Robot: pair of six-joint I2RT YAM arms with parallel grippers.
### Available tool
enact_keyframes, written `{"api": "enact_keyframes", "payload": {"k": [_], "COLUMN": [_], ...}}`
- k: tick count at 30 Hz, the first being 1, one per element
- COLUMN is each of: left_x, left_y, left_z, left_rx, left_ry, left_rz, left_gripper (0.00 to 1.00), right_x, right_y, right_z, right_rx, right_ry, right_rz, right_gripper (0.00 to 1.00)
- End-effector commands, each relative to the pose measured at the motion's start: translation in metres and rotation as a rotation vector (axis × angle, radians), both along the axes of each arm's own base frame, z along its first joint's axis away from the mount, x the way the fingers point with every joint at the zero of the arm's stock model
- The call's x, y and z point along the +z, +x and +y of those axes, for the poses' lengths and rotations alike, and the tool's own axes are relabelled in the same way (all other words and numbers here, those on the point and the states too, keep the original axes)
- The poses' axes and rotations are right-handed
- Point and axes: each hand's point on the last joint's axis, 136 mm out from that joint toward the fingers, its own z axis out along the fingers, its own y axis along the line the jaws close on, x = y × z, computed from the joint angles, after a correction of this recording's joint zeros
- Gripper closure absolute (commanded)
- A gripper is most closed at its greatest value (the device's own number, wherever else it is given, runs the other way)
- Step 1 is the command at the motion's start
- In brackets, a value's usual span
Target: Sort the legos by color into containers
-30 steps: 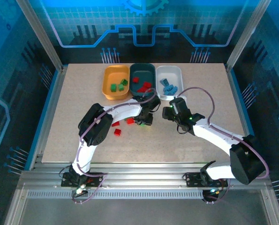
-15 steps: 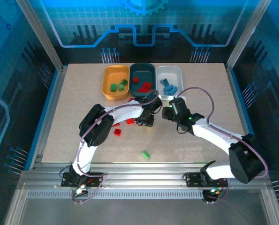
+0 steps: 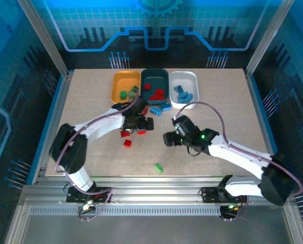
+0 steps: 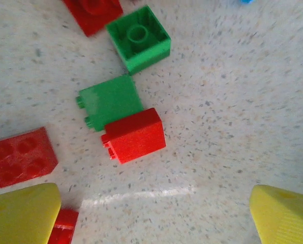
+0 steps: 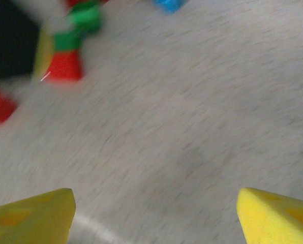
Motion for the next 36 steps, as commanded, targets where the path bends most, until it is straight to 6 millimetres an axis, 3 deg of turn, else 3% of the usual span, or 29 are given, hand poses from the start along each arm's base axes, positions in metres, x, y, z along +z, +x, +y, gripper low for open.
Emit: {"api": "enact_keyframes", "payload": {"k": [1, 4, 10, 18, 25, 31, 34, 36], "left_x": [0.051, 0.068, 0.077, 0.062, 0.058, 0.059, 0.06, 0.058], "left_y": [-0.003, -0.001, -0.009, -0.033, -0.043, -0.044, -0.043, -0.042], "left_z": [-0.02, 0.016, 0.074, 0.087, 0.091, 0.093, 0.102, 0.113], "left_rx": [-0.07, 0.028, 0.206, 0.26, 0.267, 0.274, 0.32, 0.38], "left_ry": [-0.168, -0.214, -0.328, -0.402, -0.408, -0.41, -0.393, -0.386], "left_rz": [-0.113, -0.137, -0.176, -0.149, -0.147, -0.152, -0.171, -0.18], "left_gripper": [0.01, 0.01, 0.01, 0.01, 0.01, 0.01, 0.01, 0.01], "right_x": [-0.021, -0.031, -0.055, -0.076, -0.102, -0.085, -0.048, -0.017], "right_y": [-0.072, -0.104, -0.126, -0.106, -0.093, -0.081, -0.06, -0.027], "right_z": [-0.008, 0.006, 0.044, 0.078, 0.081, 0.087, 0.1, 0.113], "right_rx": [0.175, 0.26, 0.369, 0.388, 0.389, 0.378, 0.365, 0.334], "right_ry": [-0.094, -0.123, -0.233, -0.337, -0.416, -0.425, -0.386, -0.319], "right_rz": [0.153, 0.203, 0.234, 0.178, 0.217, 0.163, 0.066, 0.0], "right_gripper": [0.15, 0.15, 0.2, 0.29, 0.62, 0.79, 0.82, 0.84]}}
